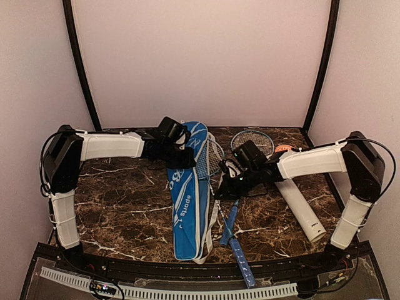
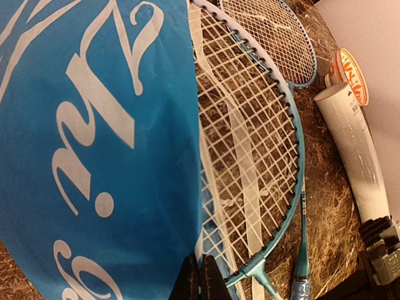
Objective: Pack up the badminton gear
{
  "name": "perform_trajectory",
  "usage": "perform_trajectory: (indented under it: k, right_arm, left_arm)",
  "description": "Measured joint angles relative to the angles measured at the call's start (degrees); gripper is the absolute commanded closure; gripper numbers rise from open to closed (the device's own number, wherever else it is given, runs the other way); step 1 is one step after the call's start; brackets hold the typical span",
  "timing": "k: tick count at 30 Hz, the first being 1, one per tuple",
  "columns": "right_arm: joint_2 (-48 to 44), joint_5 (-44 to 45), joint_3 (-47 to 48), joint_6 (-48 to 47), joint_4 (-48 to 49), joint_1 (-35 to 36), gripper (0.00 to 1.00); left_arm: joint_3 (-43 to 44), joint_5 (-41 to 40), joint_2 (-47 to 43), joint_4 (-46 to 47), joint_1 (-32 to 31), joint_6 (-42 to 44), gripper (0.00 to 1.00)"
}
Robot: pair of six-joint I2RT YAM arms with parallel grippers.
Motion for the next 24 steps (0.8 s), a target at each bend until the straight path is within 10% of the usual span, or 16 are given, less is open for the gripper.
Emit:
perform_trajectory:
  k: [19,24]
  right_arm:
    - [12.22,-1.4,9.75,4.72,9.09,0.0,1.0]
    - [14.6,-1.51,9.81,5.73,13.6,0.0,0.84]
  left_arm:
    - [-6.49,5.68,-0.66,4.04,0.0,2.78,1.0]
    - [-6.49,6.19,-0.66,4.7,0.0,2.73,1.0]
